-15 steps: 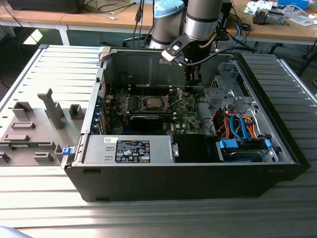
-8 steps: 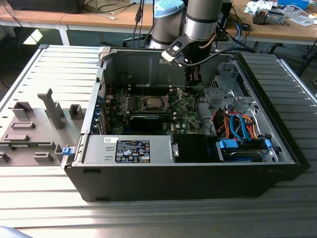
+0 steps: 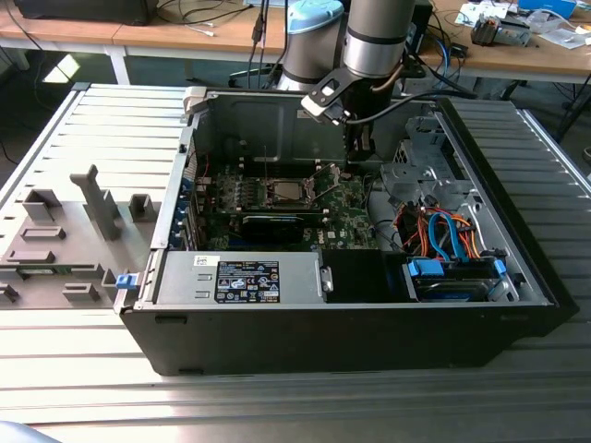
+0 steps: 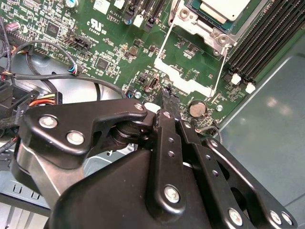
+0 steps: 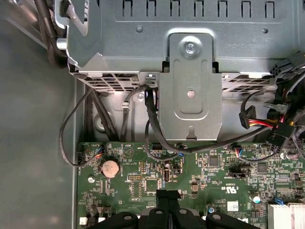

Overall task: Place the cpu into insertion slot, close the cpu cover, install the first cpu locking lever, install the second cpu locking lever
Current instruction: 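Close the cpu cover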

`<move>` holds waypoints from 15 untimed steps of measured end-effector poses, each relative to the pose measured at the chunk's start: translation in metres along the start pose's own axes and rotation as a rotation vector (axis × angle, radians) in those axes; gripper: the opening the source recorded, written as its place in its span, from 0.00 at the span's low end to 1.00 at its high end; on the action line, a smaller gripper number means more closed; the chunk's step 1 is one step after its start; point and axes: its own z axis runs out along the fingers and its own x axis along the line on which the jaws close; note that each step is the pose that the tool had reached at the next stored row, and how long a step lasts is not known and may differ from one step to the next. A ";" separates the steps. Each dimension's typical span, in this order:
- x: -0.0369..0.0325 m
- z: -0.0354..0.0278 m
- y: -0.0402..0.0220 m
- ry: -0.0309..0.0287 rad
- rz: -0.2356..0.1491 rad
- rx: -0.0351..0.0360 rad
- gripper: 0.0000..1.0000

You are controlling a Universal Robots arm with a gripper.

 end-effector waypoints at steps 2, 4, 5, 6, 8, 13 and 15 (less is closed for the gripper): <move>0.0000 0.0004 0.0000 0.0000 0.000 0.0000 0.11; 0.0000 0.0008 0.0000 0.0000 0.000 0.0000 0.11; 0.0000 0.0009 0.0000 0.0001 0.000 0.0000 0.11; 0.0000 0.0011 0.0000 0.0000 0.000 0.0000 0.11; 0.0000 0.0014 0.0000 0.0000 0.000 0.0000 0.11; 0.0001 0.0031 0.0001 0.0000 0.000 0.0000 0.11; 0.0001 0.0036 0.0001 0.0001 0.000 0.0000 0.11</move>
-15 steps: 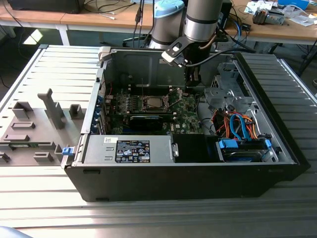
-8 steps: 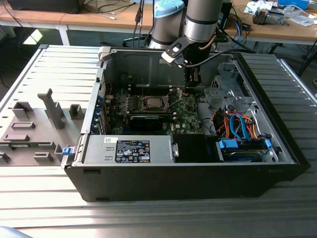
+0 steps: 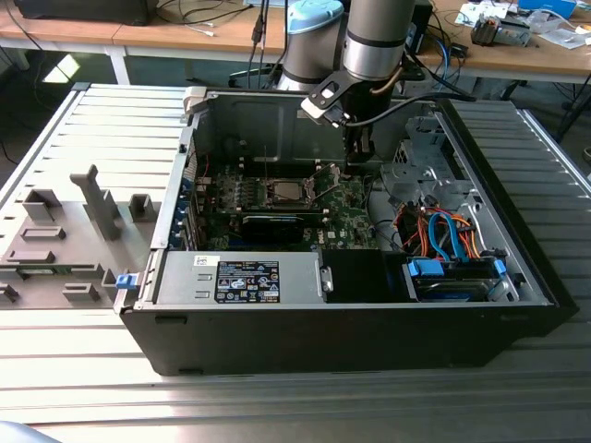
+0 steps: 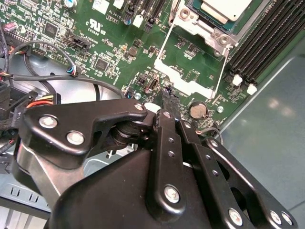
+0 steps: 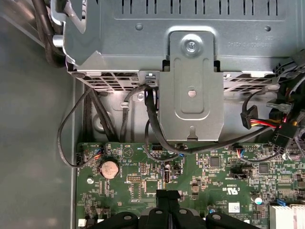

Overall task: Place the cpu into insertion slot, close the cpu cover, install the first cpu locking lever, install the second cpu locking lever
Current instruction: 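Close the cpu cover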

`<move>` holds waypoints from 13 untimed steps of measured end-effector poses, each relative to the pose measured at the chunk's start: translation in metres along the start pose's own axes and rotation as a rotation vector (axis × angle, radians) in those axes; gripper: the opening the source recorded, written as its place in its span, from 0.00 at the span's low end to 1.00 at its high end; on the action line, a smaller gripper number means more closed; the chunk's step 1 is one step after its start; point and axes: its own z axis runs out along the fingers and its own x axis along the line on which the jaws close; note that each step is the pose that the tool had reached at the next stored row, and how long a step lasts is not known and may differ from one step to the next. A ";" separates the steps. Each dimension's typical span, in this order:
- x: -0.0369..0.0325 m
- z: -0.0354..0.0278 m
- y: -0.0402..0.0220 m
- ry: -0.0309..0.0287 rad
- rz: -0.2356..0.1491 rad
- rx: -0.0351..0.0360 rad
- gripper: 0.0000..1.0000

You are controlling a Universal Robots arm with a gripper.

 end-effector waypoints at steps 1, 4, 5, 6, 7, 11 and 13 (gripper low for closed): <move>0.0000 0.0001 0.0000 -0.0001 0.000 0.0001 0.11; 0.0000 0.0004 0.0007 -0.0001 0.000 0.0000 0.11; 0.0002 0.0007 0.0015 0.0000 0.000 0.0001 0.11; 0.0004 0.0009 0.0020 0.0001 0.000 0.0001 0.11; 0.0005 0.0010 0.0023 0.0000 0.000 0.0002 0.11; 0.0014 0.0017 0.0027 -0.0001 0.000 0.0002 0.11; 0.0021 0.0017 0.0027 0.0000 0.000 0.0002 0.11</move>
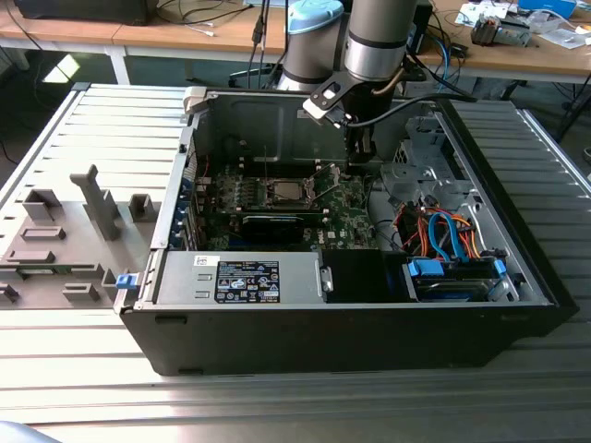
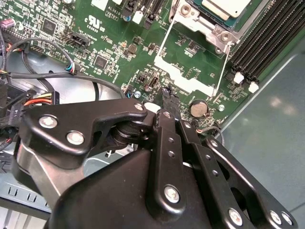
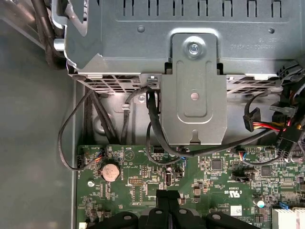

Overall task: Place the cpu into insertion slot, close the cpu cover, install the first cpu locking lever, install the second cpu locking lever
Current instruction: 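Close the cpu cover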

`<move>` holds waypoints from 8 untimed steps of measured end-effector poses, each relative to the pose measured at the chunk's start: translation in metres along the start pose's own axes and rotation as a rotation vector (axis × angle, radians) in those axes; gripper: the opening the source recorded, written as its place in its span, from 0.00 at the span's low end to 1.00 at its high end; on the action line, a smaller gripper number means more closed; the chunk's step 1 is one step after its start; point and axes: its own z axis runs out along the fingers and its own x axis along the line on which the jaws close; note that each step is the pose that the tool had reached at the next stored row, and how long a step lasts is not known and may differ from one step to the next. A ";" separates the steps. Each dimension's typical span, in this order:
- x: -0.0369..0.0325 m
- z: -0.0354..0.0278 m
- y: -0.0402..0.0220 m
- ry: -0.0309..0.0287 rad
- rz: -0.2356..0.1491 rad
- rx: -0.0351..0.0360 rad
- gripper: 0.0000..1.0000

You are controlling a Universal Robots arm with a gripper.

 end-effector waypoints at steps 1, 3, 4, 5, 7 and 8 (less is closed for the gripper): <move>0.0003 0.0000 0.0000 -0.0001 0.000 0.0000 0.11; 0.0008 0.0002 0.0000 0.0001 0.000 -0.0001 0.11; 0.0009 0.0002 0.0000 0.0001 0.000 -0.0001 0.11; 0.0015 0.0113 -0.0002 -0.0001 0.000 0.0000 0.11; 0.0018 0.0202 -0.0004 -0.0001 0.000 0.0000 0.11; 0.0018 0.0203 -0.0004 -0.0001 0.000 0.0000 0.11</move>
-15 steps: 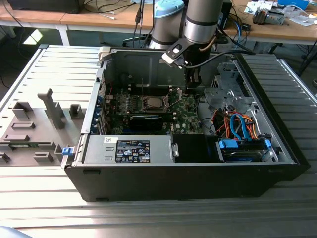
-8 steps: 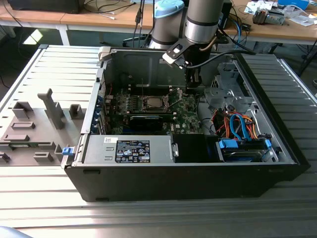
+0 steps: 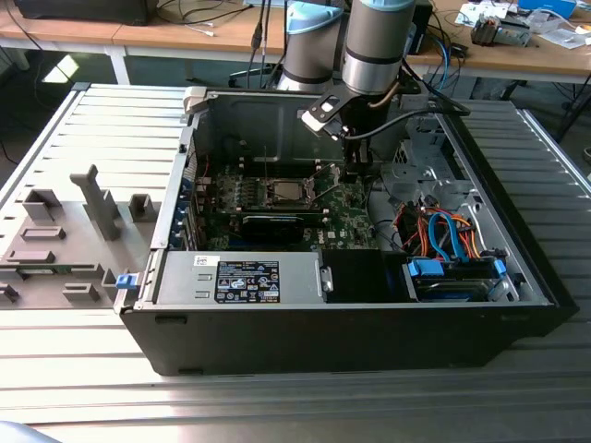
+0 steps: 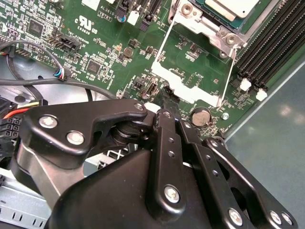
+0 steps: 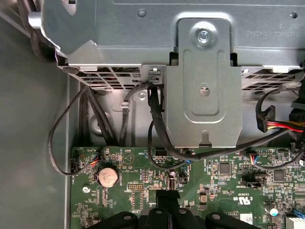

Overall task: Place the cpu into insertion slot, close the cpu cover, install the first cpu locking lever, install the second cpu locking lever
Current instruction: 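Close the cpu cover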

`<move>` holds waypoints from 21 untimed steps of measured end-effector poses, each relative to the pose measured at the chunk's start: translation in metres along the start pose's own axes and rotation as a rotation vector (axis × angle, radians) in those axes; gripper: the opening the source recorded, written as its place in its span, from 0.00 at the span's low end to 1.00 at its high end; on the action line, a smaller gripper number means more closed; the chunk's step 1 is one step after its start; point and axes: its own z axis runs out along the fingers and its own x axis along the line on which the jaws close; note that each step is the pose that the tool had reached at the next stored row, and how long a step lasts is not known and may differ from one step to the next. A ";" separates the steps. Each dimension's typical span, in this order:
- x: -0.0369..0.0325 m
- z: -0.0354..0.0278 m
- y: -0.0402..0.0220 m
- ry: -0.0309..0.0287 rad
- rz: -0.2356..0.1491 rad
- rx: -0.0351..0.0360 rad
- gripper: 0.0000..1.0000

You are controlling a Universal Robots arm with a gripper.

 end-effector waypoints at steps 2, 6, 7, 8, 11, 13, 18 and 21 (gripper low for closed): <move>0.0000 0.0003 0.0000 0.0000 0.000 0.0000 0.11; 0.0002 0.0056 -0.0001 0.0000 0.000 0.0000 0.11; 0.0002 0.0058 -0.0001 0.0001 0.000 0.0000 0.11; 0.0002 0.0059 -0.0002 0.0001 0.000 0.0000 0.11; 0.0002 0.0060 -0.0002 0.0000 0.000 0.0000 0.11; 0.0002 0.0061 -0.0002 0.0000 0.000 0.0000 0.11; 0.0002 0.0060 -0.0035 0.0000 0.000 -0.0003 0.11; 0.0002 0.0059 -0.0061 0.0001 0.000 -0.0006 0.11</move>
